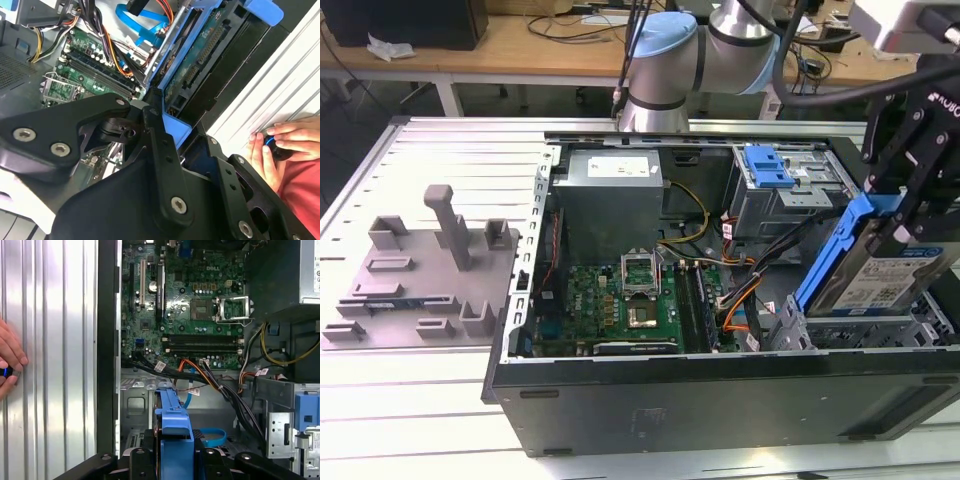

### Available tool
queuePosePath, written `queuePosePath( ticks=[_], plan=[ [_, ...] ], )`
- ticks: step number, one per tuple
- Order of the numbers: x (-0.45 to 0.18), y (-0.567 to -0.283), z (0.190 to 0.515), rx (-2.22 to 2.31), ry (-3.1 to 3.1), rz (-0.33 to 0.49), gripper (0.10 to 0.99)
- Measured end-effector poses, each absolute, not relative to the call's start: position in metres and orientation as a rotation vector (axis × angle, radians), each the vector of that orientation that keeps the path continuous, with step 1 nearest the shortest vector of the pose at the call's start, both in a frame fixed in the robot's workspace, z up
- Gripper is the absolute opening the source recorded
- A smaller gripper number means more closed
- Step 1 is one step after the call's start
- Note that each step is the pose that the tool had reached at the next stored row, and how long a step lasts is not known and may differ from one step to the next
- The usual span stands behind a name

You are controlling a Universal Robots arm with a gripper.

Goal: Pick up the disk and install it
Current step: 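Insert the disk into the insertion slot, then insert the first disk wire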

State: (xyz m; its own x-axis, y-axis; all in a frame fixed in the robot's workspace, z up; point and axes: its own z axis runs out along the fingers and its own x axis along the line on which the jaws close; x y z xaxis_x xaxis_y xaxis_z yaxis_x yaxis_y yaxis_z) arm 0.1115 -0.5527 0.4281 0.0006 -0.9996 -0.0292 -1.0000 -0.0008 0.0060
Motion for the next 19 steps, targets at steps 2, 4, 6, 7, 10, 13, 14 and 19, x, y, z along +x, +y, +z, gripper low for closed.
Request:
queuePosePath(
  ticks=[2,4,6,7,10,13,14,19],
  plan=[
    [0.111,-0.553,0.425,-2.210,2.209,0.039,0.369],
    [0.111,-0.553,0.421,-2.210,2.209,0.039,0.369],
    [0.111,-0.554,0.405,-2.210,2.209,0.039,0.369],
    [0.111,-0.556,0.395,-2.211,2.209,0.039,0.498],
    [0.111,-0.556,0.395,-2.210,2.209,0.039,0.565],
    [0.111,-0.556,0.395,-2.211,2.209,0.039,0.565],
    [0.111,-0.556,0.395,-2.211,2.209,0.039,0.565],
    [0.111,-0.556,0.395,-2.211,2.209,0.039,0.565]
  ],
)
